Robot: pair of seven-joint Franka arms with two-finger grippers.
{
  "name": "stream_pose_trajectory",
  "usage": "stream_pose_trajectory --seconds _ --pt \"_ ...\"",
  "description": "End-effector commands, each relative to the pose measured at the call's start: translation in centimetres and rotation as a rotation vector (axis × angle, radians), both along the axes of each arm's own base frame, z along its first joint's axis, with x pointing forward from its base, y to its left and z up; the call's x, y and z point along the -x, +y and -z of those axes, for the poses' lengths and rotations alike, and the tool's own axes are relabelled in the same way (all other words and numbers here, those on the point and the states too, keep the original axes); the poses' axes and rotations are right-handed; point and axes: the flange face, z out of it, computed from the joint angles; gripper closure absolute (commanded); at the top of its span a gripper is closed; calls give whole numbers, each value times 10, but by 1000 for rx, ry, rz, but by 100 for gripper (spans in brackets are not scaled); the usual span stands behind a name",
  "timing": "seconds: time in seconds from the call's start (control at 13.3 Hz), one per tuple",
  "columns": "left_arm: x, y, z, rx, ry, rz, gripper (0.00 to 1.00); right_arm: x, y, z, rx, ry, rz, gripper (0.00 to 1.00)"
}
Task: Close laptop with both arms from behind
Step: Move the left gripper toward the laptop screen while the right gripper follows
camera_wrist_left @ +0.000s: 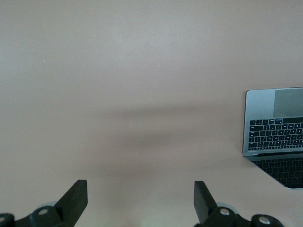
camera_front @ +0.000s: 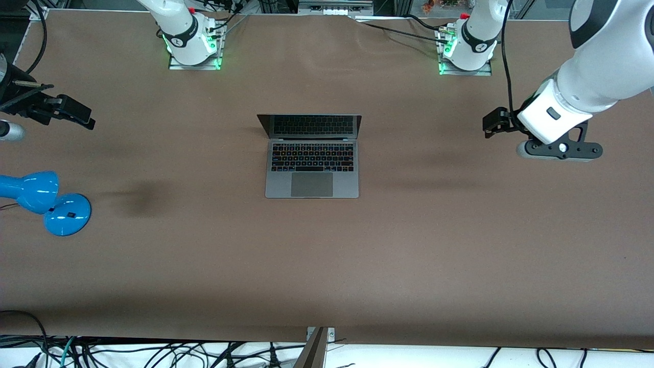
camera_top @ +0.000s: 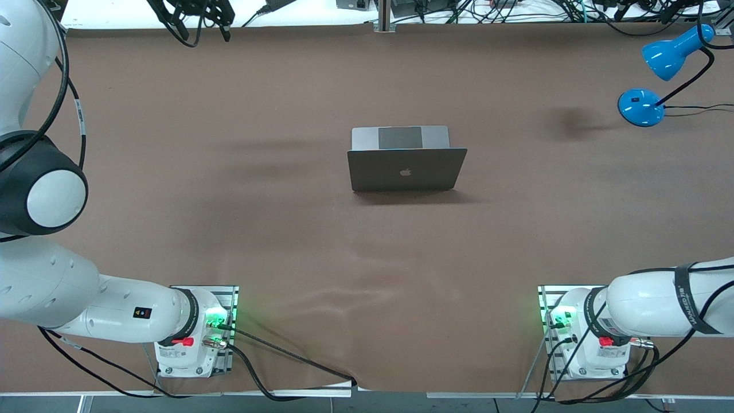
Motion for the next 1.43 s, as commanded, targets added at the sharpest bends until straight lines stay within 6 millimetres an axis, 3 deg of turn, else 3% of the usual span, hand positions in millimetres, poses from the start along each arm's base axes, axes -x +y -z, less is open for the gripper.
stream_pose_trajectory --seconds 0.0,0.45,0.82,0.97,1.12,1.35 --pt "15 -17 -1 -1 13 -18 1 -1 2 -1 -4 17 -18 0" --pt "56 -49 2 21 49 -23 2 0 5 13 -12 88 -108 0" --pt "92 -104 9 -15 56 -28 3 -1 10 21 -22 111 -117 0" --pt "105 -122 17 -27 52 -28 3 0 18 24 -66 131 -155 0" --pt "123 -135 35 -33 28 -23 4 -2 24 38 -117 174 -230 0" --pt "144 -170 54 -3 36 -57 5 -4 39 59 -256 250 -247 0"
